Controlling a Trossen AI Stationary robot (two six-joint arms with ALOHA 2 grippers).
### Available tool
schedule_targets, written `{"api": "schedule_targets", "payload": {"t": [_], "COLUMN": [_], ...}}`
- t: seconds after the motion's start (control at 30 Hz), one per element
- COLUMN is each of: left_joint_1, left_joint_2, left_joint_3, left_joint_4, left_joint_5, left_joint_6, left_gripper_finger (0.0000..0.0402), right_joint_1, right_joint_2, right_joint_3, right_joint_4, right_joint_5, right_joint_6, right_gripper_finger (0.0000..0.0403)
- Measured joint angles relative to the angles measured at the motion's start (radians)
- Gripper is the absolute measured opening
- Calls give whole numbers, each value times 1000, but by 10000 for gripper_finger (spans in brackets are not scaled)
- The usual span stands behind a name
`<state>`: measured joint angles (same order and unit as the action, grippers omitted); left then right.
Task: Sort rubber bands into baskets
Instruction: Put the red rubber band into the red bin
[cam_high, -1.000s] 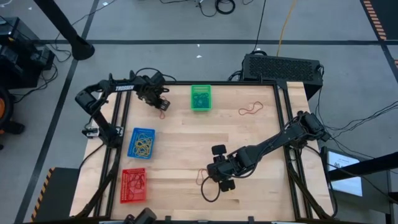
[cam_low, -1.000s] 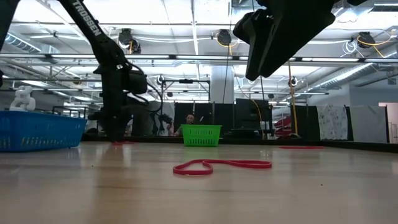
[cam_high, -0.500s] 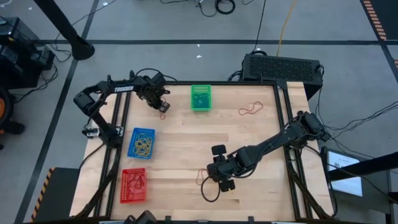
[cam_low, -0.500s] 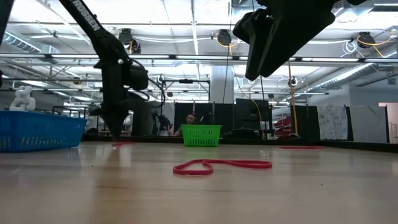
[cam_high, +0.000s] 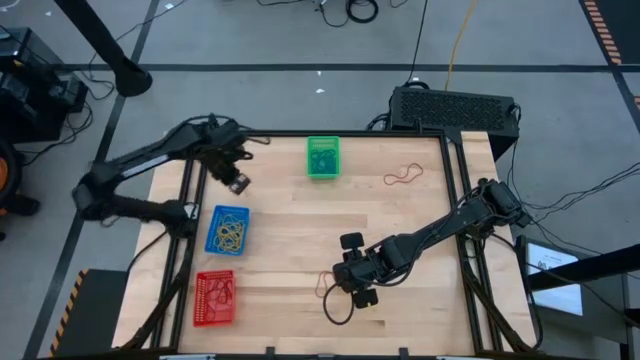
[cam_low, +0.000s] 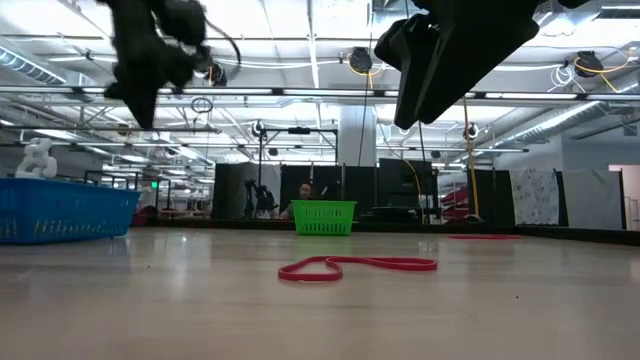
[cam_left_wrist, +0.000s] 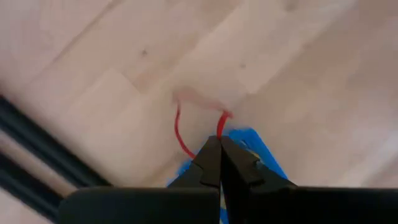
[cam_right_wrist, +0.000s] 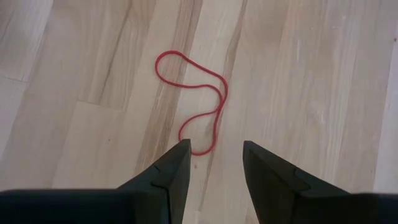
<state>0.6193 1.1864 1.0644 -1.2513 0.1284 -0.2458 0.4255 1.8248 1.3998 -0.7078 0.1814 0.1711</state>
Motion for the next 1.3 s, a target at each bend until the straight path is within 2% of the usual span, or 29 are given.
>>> {"api": "schedule_targets", "payload": {"t": [0.23, 0.37, 0.63, 0.83, 1.0, 1.13, 1.3], "left_joint_1": [-160, -245, -394, -462, -540, -661, -867], "left_joint_2": [-263, -388, -538, -531, -468, -385, -308], "left_joint_3": [108, 133, 125, 73, 9, 0, -1], "left_joint_4": [-140, -153, -188, -192, -82, -7, 13], "left_joint_5": [11, 102, 145, 158, 238, 260, 244], "left_joint_6": [-236, -398, -636, -674, -677, -698, -785], "left_gripper_finger": [1, 0, 0, 0, 0, 0, 0], "right_joint_1": [0, 0, 0, 0, 0, 0, 8], "right_joint_2": [0, 0, 0, 0, 0, 0, 0], "right_joint_3": [0, 0, 0, 0, 0, 0, 0], "right_joint_4": [27, 44, 46, 46, 46, 45, 43], "right_joint_5": [0, 0, 0, 0, 0, 0, -3], "right_joint_6": [0, -2, -4, -3, 3, 45, 83], "right_gripper_finger": [139, 139, 139, 139, 139, 139, 139]}}
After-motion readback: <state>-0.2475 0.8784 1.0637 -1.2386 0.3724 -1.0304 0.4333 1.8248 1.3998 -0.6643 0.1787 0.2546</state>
